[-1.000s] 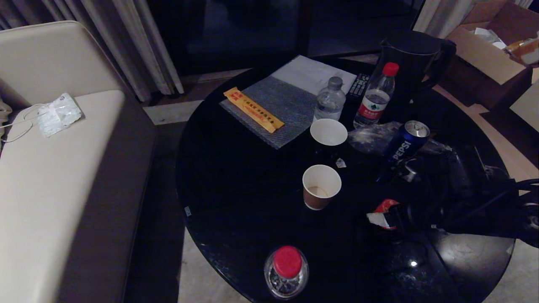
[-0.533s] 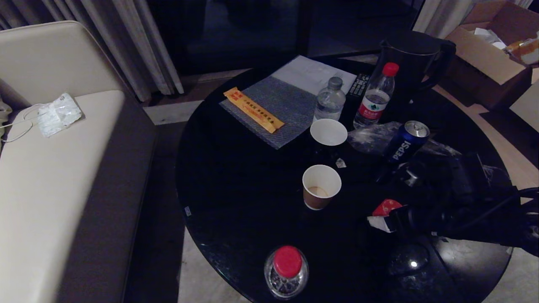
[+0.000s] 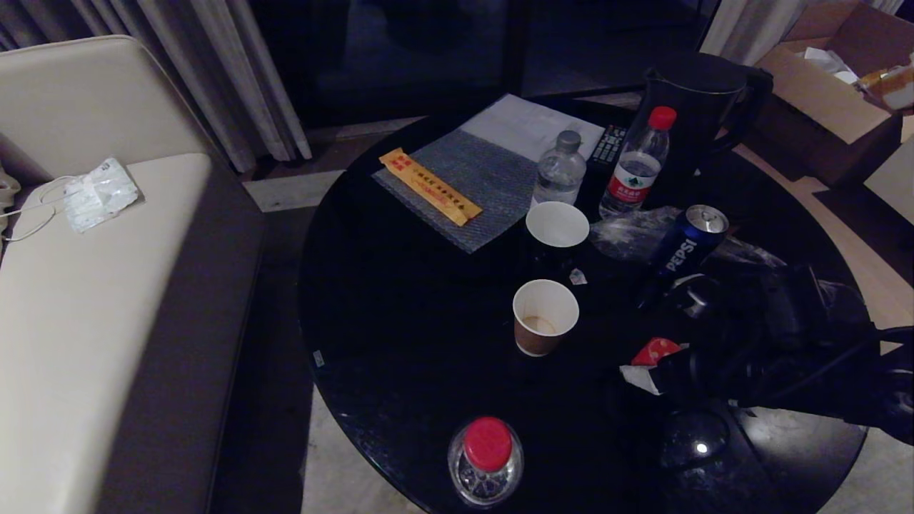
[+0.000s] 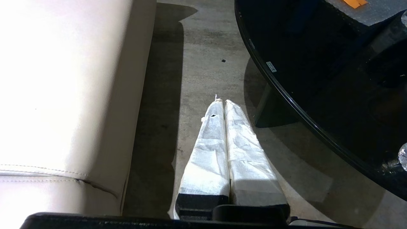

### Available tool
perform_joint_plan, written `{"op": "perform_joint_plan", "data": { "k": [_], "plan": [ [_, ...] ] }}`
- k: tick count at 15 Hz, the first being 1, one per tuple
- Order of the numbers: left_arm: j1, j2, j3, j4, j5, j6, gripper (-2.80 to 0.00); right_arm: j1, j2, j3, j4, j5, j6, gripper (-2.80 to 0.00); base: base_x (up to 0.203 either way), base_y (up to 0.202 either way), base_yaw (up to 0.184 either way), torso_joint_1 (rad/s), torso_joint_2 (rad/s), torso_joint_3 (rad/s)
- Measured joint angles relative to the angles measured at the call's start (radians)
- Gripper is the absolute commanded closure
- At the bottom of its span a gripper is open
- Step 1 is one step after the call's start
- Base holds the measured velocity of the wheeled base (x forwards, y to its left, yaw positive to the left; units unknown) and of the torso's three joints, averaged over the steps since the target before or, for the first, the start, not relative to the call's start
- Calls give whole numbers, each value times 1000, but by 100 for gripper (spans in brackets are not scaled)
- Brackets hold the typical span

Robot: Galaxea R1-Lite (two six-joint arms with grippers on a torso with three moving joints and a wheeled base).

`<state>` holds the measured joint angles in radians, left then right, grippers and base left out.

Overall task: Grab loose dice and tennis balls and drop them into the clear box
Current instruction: Pick up toys out of the box, then put the toys in the box

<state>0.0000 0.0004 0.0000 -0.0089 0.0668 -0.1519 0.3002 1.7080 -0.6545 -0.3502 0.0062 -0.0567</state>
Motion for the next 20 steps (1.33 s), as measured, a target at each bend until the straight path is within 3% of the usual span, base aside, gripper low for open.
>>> {"op": "perform_joint_plan", "data": {
  "k": [12, 16, 20],
  "plan": [
    [0, 0, 0, 0, 0, 0, 0, -3, -74, 53, -6, -20, 2, 0, 0, 0, 0, 0, 0, 0],
    [0, 0, 0, 0, 0, 0, 0, -28, -250, 164, 57, -69, 2, 0, 0, 0, 0, 0, 0, 0],
    [0, 0, 0, 0, 0, 0, 0, -91, -539, 265, 236, -74, 2, 0, 0, 0, 0, 0, 0, 0]
  ]
}}
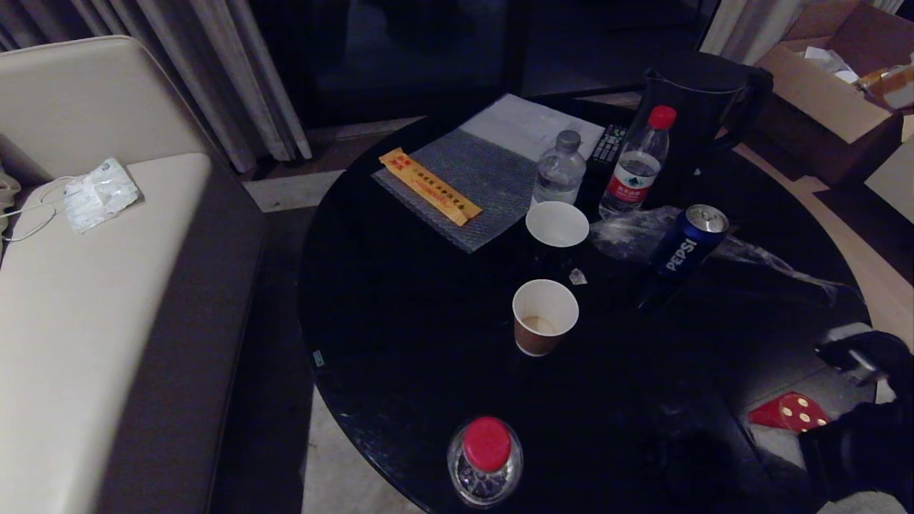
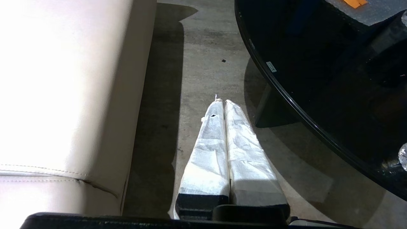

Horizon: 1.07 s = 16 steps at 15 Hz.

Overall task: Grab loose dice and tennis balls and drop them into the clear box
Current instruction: Put the toys in the box

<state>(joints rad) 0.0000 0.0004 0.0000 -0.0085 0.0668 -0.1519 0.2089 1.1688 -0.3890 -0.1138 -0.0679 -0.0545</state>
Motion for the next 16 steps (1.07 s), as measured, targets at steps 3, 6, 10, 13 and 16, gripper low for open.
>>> {"op": "perform_joint_plan", "data": {
  "k": [3, 6, 10, 13, 16],
  "plan": [
    [0, 0, 0, 0, 0, 0, 0, -63, -266, 46, 203, 3, 2, 0, 0, 0, 0, 0, 0, 0],
    [0, 0, 0, 0, 0, 0, 0, -137, -548, 88, 398, 11, 20, 0, 0, 0, 0, 0, 0, 0],
    [0, 0, 0, 0, 0, 0, 0, -186, -845, 160, 501, 27, 60, 0, 0, 0, 0, 0, 0, 0],
    [0, 0, 0, 0, 0, 0, 0, -196, -1041, 210, 498, 49, 63, 0, 0, 0, 0, 0, 0, 0],
    [0, 0, 0, 0, 0, 0, 0, -199, -1133, 293, 339, 51, 82, 0, 0, 0, 0, 0, 0, 0]
  ]
}}
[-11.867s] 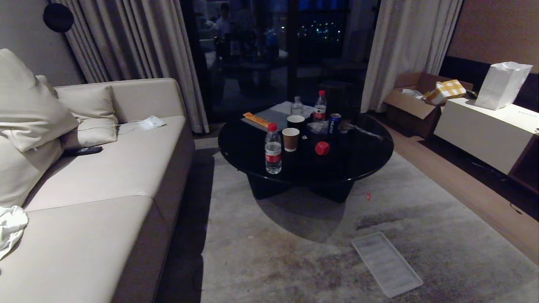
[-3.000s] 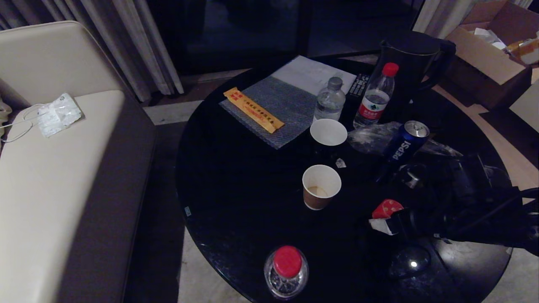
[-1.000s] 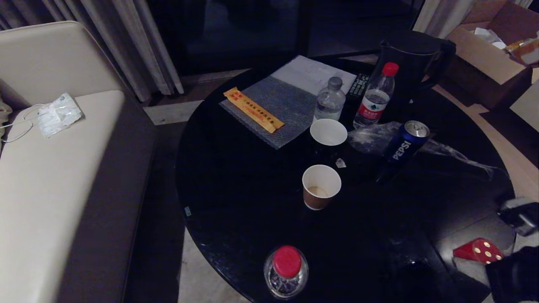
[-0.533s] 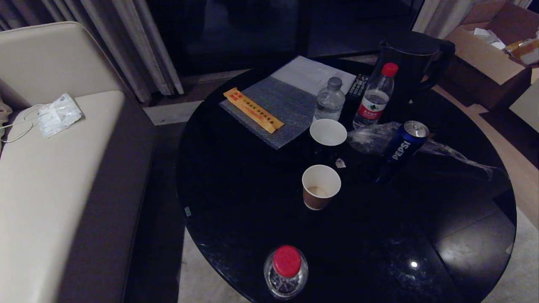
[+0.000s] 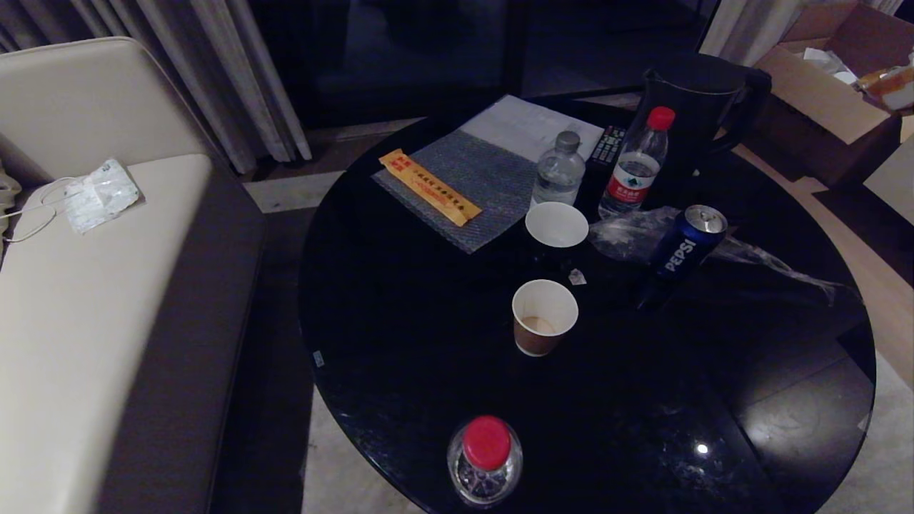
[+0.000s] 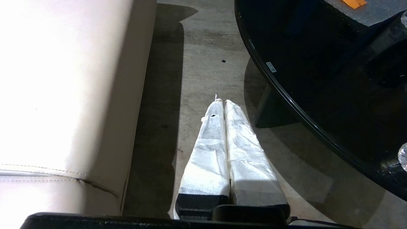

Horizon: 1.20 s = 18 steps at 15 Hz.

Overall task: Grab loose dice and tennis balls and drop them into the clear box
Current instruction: Put the toys in the box

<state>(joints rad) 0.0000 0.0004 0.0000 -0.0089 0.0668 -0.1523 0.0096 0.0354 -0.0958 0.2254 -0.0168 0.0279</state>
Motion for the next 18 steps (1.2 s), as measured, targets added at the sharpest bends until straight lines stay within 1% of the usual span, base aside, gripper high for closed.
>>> {"op": "perform_joint_plan", "data": {
  "k": [2, 3, 4, 7, 18],
  "plan": [
    [0, 0, 0, 0, 0, 0, 0, 0, -21, 62, -153, 11, -35, 0, 0, 0, 0, 0, 0, 0],
    [0, 0, 0, 0, 0, 0, 0, 0, -27, 75, -190, 15, -42, 0, 0, 0, 0, 0, 0, 0],
    [0, 0, 0, 0, 0, 0, 0, 0, -31, 80, -201, 16, -42, 0, 0, 0, 0, 0, 0, 0],
    [0, 0, 0, 0, 0, 0, 0, 1, -37, 85, -206, 14, 6, 0, 0, 0, 0, 0, 0, 0],
    [0, 0, 0, 0, 0, 0, 0, -1, -37, 87, -205, 14, 13, 0, 0, 0, 0, 0, 0, 0]
  ]
}}
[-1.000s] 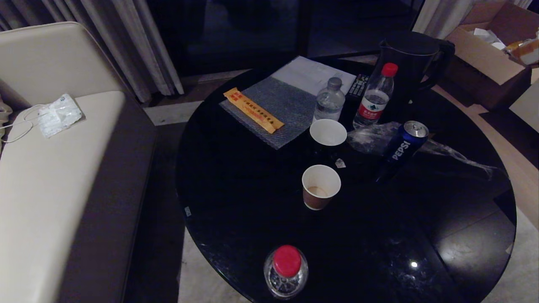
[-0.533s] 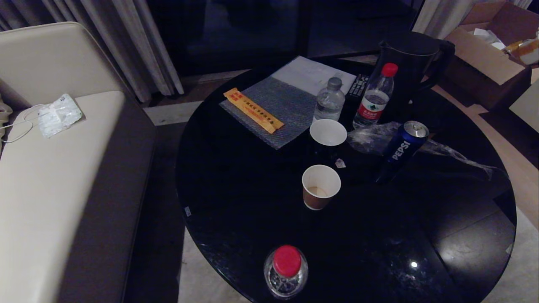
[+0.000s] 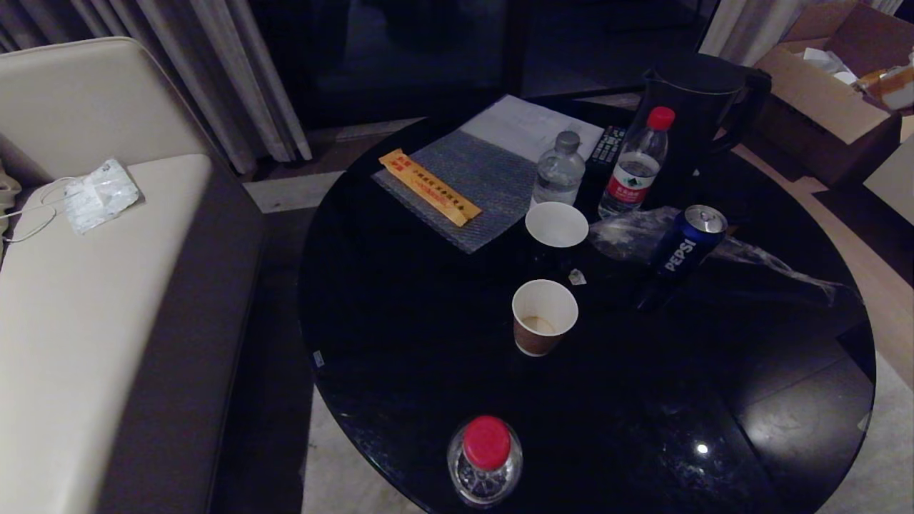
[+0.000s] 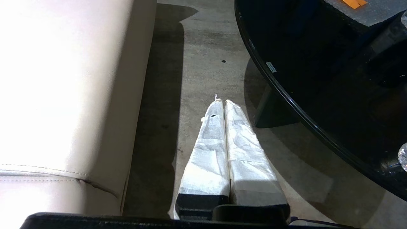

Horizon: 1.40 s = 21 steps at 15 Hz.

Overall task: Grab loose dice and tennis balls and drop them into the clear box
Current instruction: Put the toys in the box

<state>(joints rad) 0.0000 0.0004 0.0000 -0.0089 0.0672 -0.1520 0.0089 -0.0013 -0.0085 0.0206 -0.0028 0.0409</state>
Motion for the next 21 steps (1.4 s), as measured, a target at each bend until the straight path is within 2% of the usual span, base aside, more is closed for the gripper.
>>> {"op": "perform_joint_plan", "data": {
  "k": [4, 21],
  "plan": [
    [0, 0, 0, 0, 0, -4, 0, 0, 0, 0, 0, 0, 0, 0, 0, 0, 0, 3, 0, 39],
    [0, 0, 0, 0, -1, -5, 0, 0, 0, 1, 1, 0, 0, 0, 0, 0, 0, 3, 2, 202]
  ]
}}
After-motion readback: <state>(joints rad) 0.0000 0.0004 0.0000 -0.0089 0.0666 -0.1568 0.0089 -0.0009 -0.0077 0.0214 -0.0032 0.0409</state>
